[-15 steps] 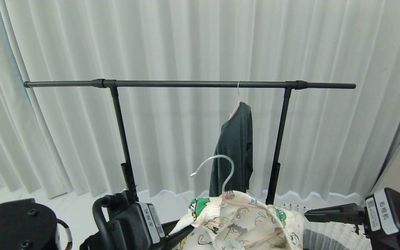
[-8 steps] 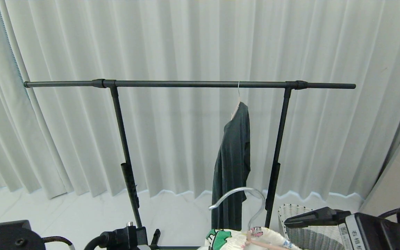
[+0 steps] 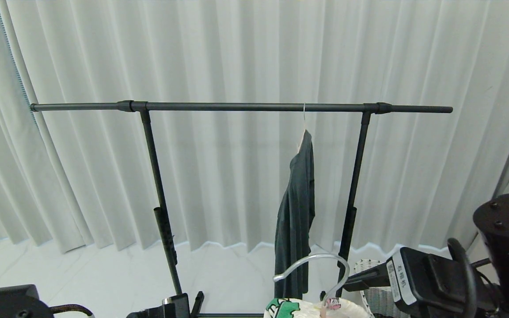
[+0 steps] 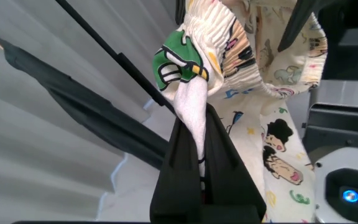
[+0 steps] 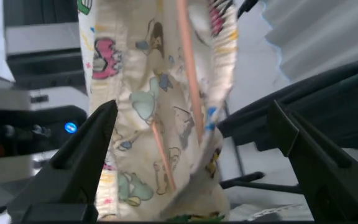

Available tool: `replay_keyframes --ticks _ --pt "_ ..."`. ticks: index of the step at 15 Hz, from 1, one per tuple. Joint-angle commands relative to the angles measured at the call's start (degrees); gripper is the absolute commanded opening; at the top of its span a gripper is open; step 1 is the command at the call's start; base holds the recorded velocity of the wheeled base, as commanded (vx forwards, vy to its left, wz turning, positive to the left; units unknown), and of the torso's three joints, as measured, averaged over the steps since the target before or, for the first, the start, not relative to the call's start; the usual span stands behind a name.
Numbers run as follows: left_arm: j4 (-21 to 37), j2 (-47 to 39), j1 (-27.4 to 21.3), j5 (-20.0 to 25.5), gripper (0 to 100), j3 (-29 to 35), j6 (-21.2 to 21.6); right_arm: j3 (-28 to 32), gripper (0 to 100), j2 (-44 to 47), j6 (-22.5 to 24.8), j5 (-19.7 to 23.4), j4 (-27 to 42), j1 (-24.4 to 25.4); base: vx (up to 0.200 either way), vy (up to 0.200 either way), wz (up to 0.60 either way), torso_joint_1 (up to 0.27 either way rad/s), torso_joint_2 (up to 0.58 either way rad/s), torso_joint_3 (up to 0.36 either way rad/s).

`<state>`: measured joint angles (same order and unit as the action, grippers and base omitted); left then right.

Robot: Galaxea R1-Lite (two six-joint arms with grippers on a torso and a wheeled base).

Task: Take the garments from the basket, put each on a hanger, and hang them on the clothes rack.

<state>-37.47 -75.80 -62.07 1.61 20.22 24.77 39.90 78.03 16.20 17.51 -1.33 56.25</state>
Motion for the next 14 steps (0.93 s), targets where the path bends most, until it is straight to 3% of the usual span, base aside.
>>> replay_keyframes --ticks 1,2,11,12,14 --pt "-0.1 0.1 0.0 0.1 0 0.1 0.1 0.2 100 2.2 -0.2 -0.1 0.0 0.1 0.000 0.000 0.00 0.000 0.00 0.000" --pt "-0.1 0.1 0.0 0.1 0 0.2 0.1 0.2 0 2.5 -0.2 -0.1 0.0 0.1 0.000 0.000 0.00 0.000 0.00 0.000" --pt "-2.2 0.1 0.0 0.0 0 0.3 -0.2 0.2 0 2.1 0.4 -0.8 -1.6 -0.1 0.000 0.000 0.00 0.000 0.00 0.000" --pt "-2.2 0.0 0.0 0.0 100 0.3 -0.2 0.1 0 1.7 1.4 -1.2 -1.7 -0.1 0.000 0.000 0.00 0.000 0.00 0.000" --pt "-2.2 0.0 0.0 -0.5 100 0.3 -0.4 0.0 0 0.1 5.6 -1.2 -1.7 -1.1 0.000 0.000 0.00 0.000 0.00 0.000"
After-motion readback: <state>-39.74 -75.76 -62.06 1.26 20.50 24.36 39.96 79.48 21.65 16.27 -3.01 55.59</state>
